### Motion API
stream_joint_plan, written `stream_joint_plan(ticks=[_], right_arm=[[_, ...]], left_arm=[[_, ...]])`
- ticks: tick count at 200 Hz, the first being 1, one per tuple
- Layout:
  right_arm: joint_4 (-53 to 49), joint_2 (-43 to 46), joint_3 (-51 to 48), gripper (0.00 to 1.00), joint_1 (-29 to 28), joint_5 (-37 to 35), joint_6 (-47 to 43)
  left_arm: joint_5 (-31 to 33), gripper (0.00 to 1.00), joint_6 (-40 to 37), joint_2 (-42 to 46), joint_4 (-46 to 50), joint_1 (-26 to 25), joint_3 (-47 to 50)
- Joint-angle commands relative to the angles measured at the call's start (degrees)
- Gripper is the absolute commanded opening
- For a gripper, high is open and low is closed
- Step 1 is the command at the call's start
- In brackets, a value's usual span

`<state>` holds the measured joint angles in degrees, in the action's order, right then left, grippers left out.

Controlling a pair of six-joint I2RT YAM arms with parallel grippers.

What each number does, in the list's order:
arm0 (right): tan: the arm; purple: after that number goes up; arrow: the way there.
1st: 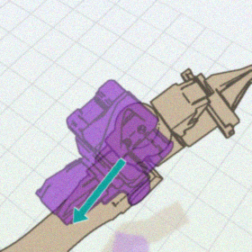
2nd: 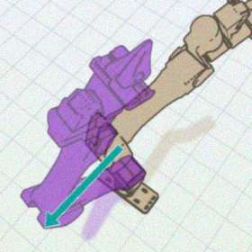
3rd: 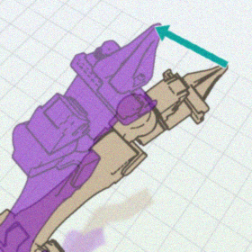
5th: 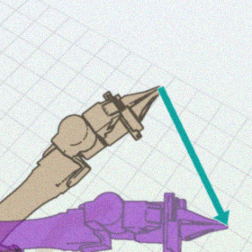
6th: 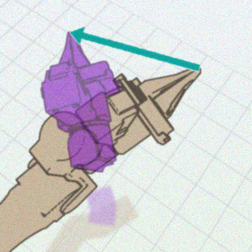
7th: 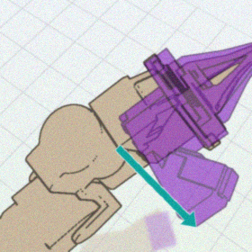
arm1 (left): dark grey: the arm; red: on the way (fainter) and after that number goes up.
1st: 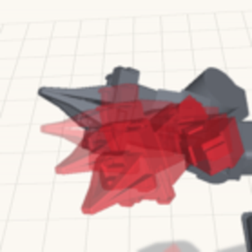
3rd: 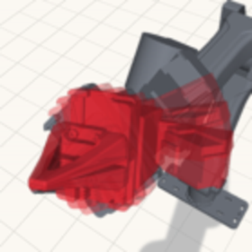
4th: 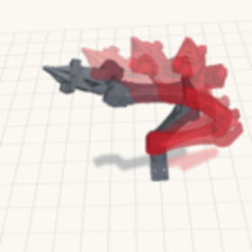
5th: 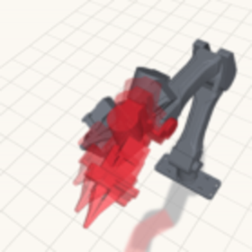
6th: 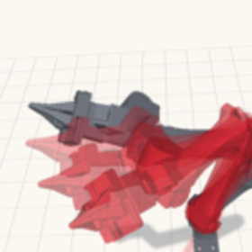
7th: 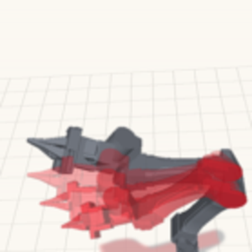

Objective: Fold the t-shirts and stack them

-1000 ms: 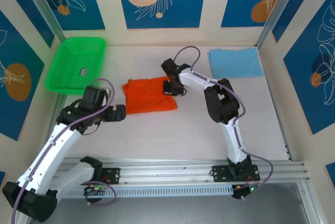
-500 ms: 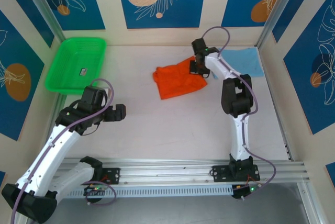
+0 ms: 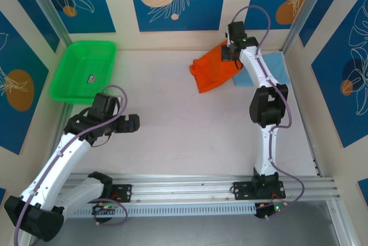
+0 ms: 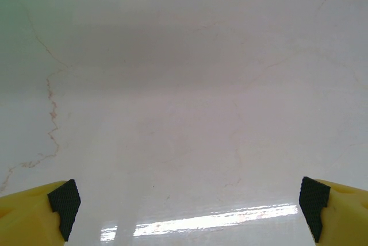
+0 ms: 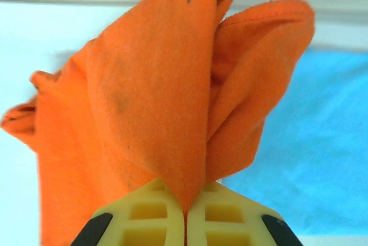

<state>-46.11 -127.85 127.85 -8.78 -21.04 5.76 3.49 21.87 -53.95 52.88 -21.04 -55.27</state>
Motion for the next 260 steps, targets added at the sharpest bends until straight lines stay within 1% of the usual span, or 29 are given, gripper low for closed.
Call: stream_joint_plan(ticks=[1, 32, 83, 138, 154, 191, 212, 250, 260], right_arm=[[-1.34, -0.07, 3.53, 0.00, 2.69, -0.89, -4.18], [-2.09, -0.20, 6.63, 0.00, 5.06, 0.49, -6.99], [-7.53, -2.20, 14.52, 0.00, 7.60, 4.03, -9.97], [-8.30, -2.88, 15.62, 0.00, 11.24, 7.34, -12.08], [-8.30, -3.91, 16.42, 0.00, 12.59, 7.47, -12.54], [-7.85, -7.11, 18.31, 0.00, 16.20, 10.30, -12.79], [-8.38, -9.30, 20.02, 0.00, 18.87, 12.27, -11.13], [-6.90, -13.22, 20.44, 0.00, 21.17, 10.58, -11.94], [-6.45, -14.59, 20.86, 0.04, 21.83, 10.25, -11.61]], left_arm=[[-1.44, 1.00, -1.30, -0.45, -0.35, 0.66, 0.43], [-1.77, 1.00, -1.33, -1.04, -0.39, 0.87, 0.33], [-1.79, 1.00, -1.30, -1.77, -0.24, 1.31, 0.16], [-1.62, 1.00, -1.21, -2.99, -0.10, 1.62, 0.07], [-1.63, 1.00, -1.21, -3.56, -0.06, 1.68, 0.07], [-1.51, 0.99, -1.21, -4.98, 0.01, 1.74, 0.09], [-1.44, 1.00, -1.30, -5.70, 0.03, 1.88, 0.07], [-1.73, 1.00, -1.37, -6.93, -0.02, 1.95, 0.09], [-1.81, 1.00, -1.39, -7.25, -0.06, 1.94, 0.16]])
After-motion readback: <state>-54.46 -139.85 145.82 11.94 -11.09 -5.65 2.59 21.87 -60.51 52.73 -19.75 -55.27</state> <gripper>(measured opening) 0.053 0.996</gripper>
